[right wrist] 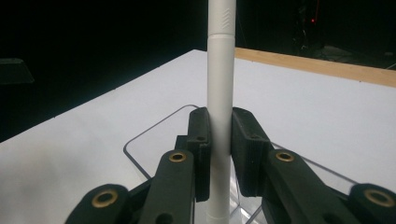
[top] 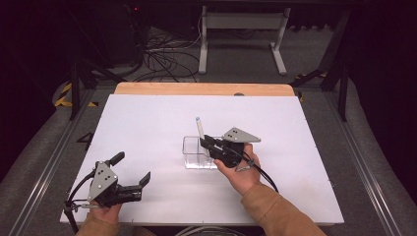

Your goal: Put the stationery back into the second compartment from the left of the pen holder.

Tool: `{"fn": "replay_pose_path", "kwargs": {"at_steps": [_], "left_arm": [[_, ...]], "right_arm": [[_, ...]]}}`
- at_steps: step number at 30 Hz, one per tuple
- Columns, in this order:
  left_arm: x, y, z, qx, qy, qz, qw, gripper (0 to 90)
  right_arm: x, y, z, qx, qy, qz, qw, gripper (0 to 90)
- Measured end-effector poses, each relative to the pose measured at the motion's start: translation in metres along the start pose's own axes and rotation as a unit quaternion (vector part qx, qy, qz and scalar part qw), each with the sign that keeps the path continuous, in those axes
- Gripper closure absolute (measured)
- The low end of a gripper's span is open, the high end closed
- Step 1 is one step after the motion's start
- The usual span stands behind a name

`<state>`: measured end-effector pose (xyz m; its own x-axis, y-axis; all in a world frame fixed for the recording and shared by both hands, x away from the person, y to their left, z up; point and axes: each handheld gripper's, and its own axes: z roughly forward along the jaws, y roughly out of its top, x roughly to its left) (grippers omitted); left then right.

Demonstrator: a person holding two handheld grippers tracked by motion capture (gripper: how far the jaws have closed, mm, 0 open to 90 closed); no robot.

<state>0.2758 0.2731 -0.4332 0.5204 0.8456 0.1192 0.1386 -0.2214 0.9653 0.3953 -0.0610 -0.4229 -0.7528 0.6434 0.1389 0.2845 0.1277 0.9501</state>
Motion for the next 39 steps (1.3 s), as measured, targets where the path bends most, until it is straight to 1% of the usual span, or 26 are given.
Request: {"fn": "replay_pose_path", "kwargs": {"at_steps": [2,15,16,19,20,21,25,28,30,32,36,37,39], "left_arm": [[0.000,0.000,0.000,0.001,-0.001,0.000,1.0000,0.9],[-0.001,0.000,0.002,0.003,-0.002,0.001,1.0000,0.9],[0.000,0.000,0.002,0.002,-0.002,0.001,1.0000,0.9],[0.000,0.000,0.001,0.002,-0.001,0.001,1.0000,0.9],[0.000,0.000,0.001,0.002,-0.001,0.001,1.0000,0.9],[0.000,0.000,0.001,0.002,-0.001,0.002,1.0000,0.9],[0.000,0.000,0.001,0.001,0.000,0.000,1.0000,0.9],[0.000,0.000,0.001,0.002,0.000,0.000,1.0000,0.9],[-0.001,0.000,0.001,0.002,0.000,0.001,1.0000,0.9],[-0.001,0.000,0.001,0.002,0.001,0.000,1.0000,0.9],[-0.001,0.000,0.000,0.002,0.000,0.001,1.0000,0.9],[-0.001,0.000,0.000,0.002,0.001,0.000,1.0000,0.9],[-0.001,0.000,0.000,0.001,0.000,0.000,1.0000,0.9]], "right_arm": [[0.000,-0.002,0.000,0.002,-0.001,-0.003,1.0000,79.1],[-0.001,-0.009,-0.003,0.017,0.002,0.002,0.9999,78.1],[-0.001,-0.008,-0.004,0.020,0.004,0.004,0.9998,76.3],[-0.002,-0.008,-0.007,0.018,0.013,0.006,0.9997,64.1],[-0.003,-0.007,-0.008,0.018,0.015,0.007,0.9997,63.3],[-0.002,-0.007,-0.010,0.013,0.014,0.007,0.9998,62.1],[0.000,-0.003,-0.017,-0.010,0.014,-0.009,0.9998,55.6],[0.003,0.002,-0.025,-0.038,0.016,-0.020,0.9990,50.8],[0.004,0.007,-0.029,-0.049,0.017,-0.025,0.9983,47.2],[0.005,0.012,-0.034,-0.057,0.014,-0.035,0.9976,43.9],[0.006,0.019,-0.041,-0.066,0.017,-0.047,0.9966,39.6],[0.006,0.021,-0.043,-0.069,0.016,-0.052,0.9961,36.7],[0.005,0.022,-0.044,-0.068,0.016,-0.053,0.9961,35.4]]}}
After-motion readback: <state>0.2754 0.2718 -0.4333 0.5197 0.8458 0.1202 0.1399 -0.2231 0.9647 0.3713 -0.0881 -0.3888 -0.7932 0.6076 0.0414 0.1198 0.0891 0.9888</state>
